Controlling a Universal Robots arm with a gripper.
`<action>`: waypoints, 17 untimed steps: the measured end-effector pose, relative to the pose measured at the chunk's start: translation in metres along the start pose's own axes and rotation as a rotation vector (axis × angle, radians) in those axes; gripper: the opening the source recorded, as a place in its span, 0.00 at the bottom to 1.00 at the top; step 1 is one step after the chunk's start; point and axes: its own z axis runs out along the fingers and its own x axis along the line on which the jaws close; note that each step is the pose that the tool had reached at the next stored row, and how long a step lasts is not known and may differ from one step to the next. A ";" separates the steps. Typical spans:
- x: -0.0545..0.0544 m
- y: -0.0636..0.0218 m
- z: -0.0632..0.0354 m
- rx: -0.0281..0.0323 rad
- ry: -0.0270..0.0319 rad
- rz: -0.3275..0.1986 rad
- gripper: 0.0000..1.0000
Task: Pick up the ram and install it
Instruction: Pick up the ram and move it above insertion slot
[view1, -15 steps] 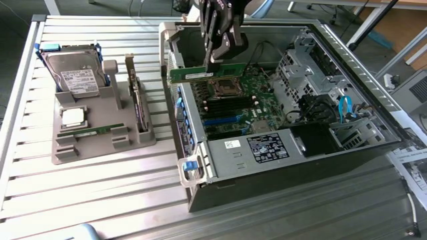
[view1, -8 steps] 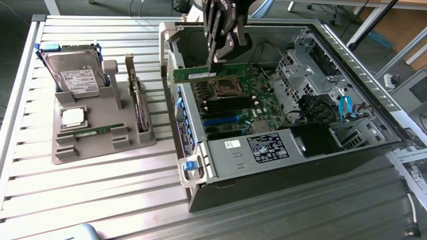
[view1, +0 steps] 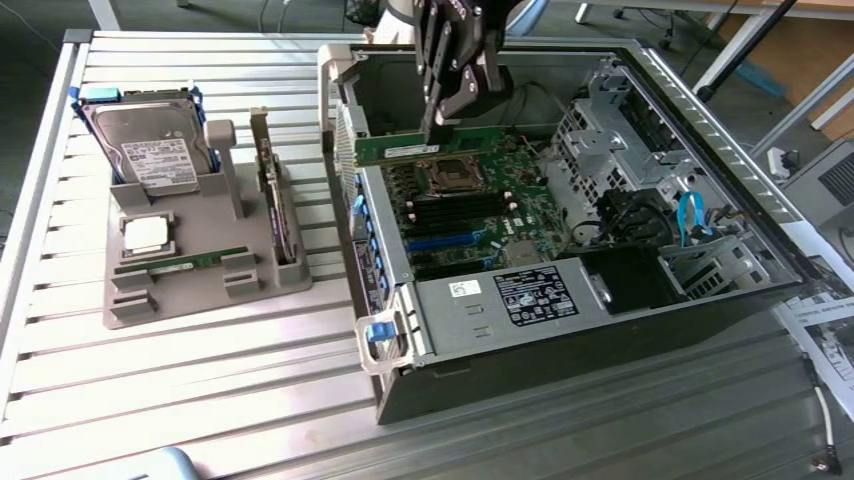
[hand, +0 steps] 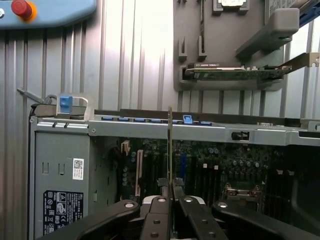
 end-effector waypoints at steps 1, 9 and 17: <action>0.000 -0.0007 0.0000 0.0000 0.0001 0.000 0.12; 0.000 -0.0067 0.0000 -0.0001 0.0017 0.000 0.12; 0.001 -0.0140 -0.0001 -0.0002 0.0034 0.000 0.12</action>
